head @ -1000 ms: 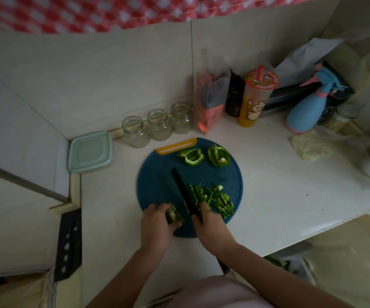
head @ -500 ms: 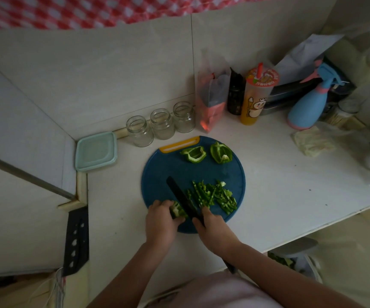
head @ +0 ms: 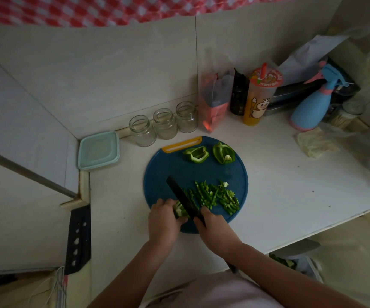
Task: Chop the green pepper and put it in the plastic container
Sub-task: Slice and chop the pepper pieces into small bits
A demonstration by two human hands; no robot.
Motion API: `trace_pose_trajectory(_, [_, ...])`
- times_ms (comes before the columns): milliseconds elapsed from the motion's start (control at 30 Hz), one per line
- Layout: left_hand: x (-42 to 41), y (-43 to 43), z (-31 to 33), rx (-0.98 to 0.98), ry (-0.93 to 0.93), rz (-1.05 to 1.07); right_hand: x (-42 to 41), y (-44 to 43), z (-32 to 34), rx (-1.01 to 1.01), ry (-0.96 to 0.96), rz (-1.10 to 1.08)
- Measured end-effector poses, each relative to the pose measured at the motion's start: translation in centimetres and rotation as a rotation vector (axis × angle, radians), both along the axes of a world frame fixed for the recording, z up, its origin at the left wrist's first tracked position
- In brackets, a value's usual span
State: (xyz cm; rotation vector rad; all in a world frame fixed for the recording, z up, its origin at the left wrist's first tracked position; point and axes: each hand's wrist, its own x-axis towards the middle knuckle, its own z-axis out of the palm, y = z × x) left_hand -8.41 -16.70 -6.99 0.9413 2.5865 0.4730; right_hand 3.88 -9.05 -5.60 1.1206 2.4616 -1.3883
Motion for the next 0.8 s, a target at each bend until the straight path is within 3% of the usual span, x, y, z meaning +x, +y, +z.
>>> trace_pose_trajectory(800, [-0.13,-0.02,0.16,-0.037,0.018,-0.006,-0.16,-0.6,-0.72,0.065,-0.018,-0.001])
